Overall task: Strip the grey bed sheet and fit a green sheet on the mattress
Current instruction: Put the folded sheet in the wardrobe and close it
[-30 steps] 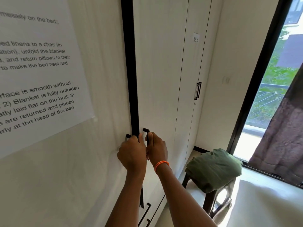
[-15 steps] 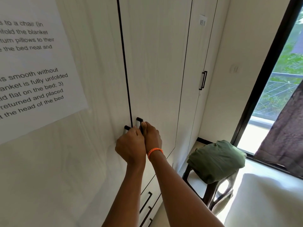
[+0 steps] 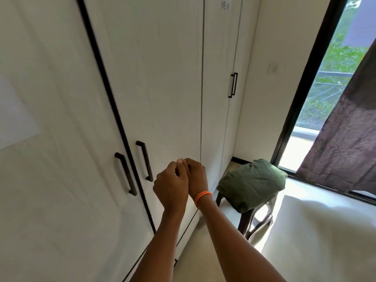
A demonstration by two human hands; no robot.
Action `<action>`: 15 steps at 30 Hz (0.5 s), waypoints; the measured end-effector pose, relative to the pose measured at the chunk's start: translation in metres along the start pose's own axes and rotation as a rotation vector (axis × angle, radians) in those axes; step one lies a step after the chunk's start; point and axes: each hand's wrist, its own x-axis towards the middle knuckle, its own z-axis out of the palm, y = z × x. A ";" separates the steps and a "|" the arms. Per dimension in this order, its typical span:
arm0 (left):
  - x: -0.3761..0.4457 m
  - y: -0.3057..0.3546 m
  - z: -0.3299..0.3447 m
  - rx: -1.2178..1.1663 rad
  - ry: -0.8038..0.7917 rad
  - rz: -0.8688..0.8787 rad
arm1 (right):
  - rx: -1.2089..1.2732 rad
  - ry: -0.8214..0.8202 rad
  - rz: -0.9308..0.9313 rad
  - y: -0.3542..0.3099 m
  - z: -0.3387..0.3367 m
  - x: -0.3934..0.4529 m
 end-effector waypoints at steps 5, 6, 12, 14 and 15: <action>-0.028 0.032 0.068 -0.022 -0.149 0.026 | -0.022 0.071 0.090 0.060 -0.065 0.015; -0.034 0.038 0.086 -0.023 -0.183 0.034 | -0.030 0.077 0.107 0.075 -0.080 0.020; -0.061 0.070 0.201 -0.027 -0.344 0.067 | -0.010 0.097 0.278 0.174 -0.165 0.050; -0.068 0.085 0.239 0.010 -0.401 0.066 | -0.016 0.110 0.341 0.208 -0.192 0.060; -0.070 0.090 0.253 0.021 -0.428 0.067 | -0.022 0.114 0.366 0.220 -0.203 0.063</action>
